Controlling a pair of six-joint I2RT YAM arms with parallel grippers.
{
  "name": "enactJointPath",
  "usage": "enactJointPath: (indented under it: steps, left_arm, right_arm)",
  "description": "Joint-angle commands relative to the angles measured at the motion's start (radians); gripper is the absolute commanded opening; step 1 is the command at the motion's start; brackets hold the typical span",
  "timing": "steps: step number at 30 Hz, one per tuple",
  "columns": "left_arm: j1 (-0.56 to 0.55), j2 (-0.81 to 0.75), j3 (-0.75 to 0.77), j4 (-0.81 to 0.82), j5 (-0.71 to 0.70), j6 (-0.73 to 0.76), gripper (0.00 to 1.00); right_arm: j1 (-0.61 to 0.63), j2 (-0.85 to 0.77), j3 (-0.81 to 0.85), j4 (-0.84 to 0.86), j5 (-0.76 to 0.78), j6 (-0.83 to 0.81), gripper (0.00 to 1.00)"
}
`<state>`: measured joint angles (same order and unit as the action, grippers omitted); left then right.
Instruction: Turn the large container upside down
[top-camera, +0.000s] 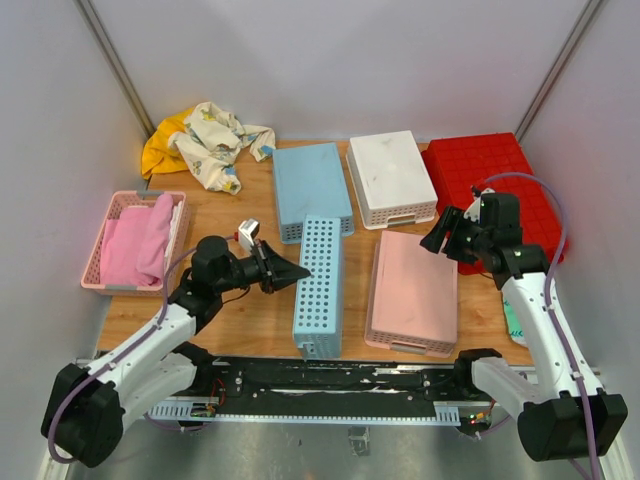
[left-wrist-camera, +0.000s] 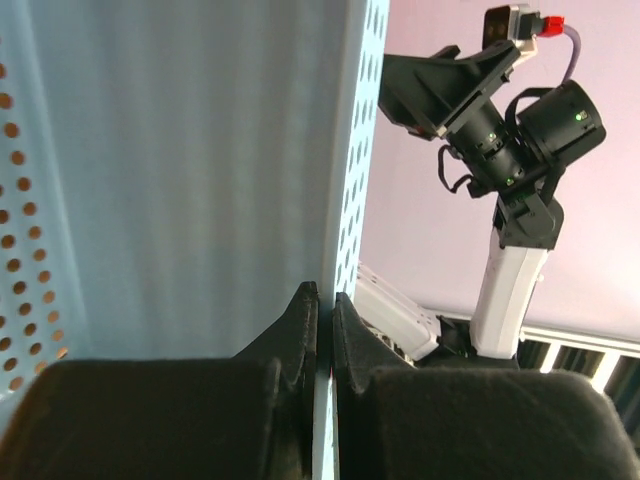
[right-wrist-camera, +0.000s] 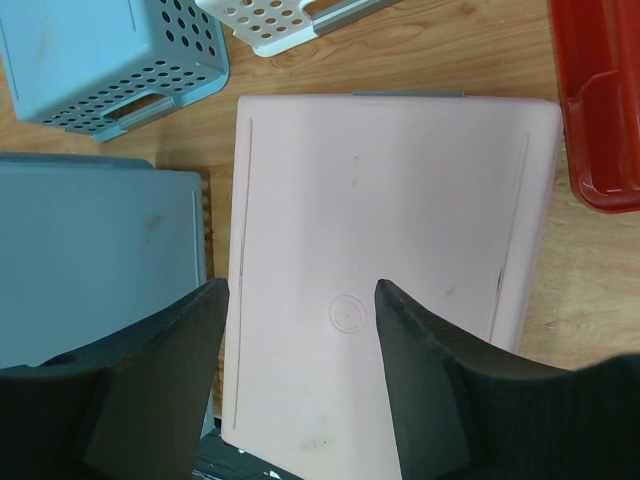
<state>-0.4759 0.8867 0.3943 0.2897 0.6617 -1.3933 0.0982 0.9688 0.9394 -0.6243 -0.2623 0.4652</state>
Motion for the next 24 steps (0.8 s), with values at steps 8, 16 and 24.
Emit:
enactJointPath:
  steps: [8,16,24]
  left_arm:
    - [0.217,-0.001,-0.057,-0.281,0.125,0.251,0.00]
    - [0.257,0.075,0.137,-0.798,-0.120,0.604,0.12]
    - [0.257,0.124,0.223,-0.982,-0.326,0.696,0.26]
  right_arm:
    - [0.013,0.004,-0.011,0.021,-0.017,-0.015,0.62]
    - [0.013,0.016,-0.010,0.022,-0.015,-0.015,0.62]
    - [0.013,0.020,-0.010,0.028,-0.013,-0.007,0.62]
